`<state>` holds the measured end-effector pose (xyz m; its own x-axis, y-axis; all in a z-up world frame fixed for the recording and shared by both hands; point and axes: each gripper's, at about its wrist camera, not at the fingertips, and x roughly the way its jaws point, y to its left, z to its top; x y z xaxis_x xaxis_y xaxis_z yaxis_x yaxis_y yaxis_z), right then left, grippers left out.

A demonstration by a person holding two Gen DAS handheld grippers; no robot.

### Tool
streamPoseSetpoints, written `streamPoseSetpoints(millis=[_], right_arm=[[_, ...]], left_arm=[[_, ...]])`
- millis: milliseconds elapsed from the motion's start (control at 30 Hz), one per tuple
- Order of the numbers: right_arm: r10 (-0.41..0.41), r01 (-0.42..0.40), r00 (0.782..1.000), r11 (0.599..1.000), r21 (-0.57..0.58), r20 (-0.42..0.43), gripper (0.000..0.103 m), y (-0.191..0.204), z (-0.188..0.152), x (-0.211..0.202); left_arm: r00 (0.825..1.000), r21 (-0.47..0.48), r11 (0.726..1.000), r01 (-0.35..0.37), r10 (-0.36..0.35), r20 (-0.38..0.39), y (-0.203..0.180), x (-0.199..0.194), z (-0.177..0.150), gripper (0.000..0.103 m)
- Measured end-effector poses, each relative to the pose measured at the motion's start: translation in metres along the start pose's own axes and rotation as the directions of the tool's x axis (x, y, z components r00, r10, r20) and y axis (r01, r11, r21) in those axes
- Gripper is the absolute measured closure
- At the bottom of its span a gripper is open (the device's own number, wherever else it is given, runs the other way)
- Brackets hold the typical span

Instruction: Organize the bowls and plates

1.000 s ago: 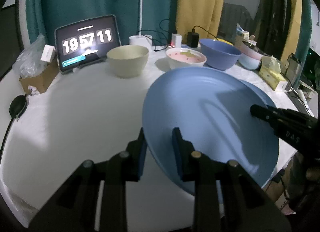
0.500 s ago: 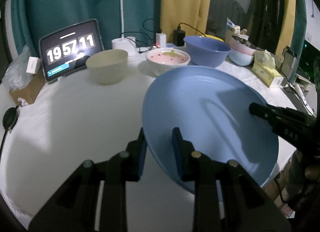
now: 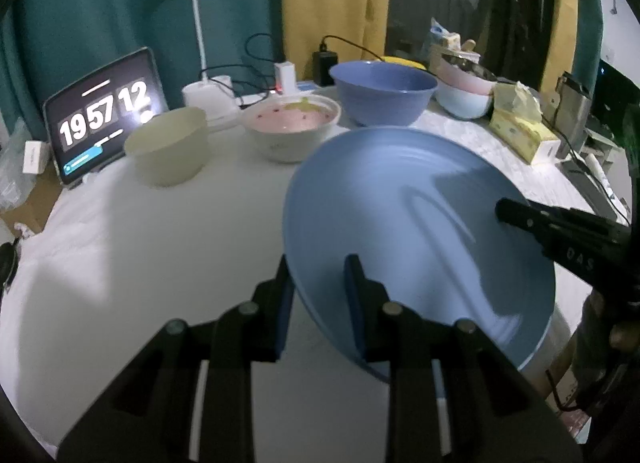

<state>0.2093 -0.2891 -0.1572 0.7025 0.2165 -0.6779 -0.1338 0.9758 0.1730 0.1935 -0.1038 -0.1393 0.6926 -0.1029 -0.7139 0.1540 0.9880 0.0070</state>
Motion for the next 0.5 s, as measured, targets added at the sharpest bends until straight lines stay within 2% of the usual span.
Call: streamPoseSetpoints(millis=[233, 500], right_arm=[[-0.014, 0.014, 1.0, 1.0, 0.018, -0.005, 0.084, -0.021, 0.004, 0.007], [-0.035, 0.035, 0.999, 0.999, 0.006, 0.005, 0.084, -0.024, 0.009, 0.01]], left_arm=[[1.0, 0.014, 1.0, 0.013, -0.012, -0.015, -0.017, 0.018, 0.009, 0.077], [0.999, 0.01, 1.0, 0.018, -0.017, -0.029, -0.021, 0.035, 0.015, 0.077]])
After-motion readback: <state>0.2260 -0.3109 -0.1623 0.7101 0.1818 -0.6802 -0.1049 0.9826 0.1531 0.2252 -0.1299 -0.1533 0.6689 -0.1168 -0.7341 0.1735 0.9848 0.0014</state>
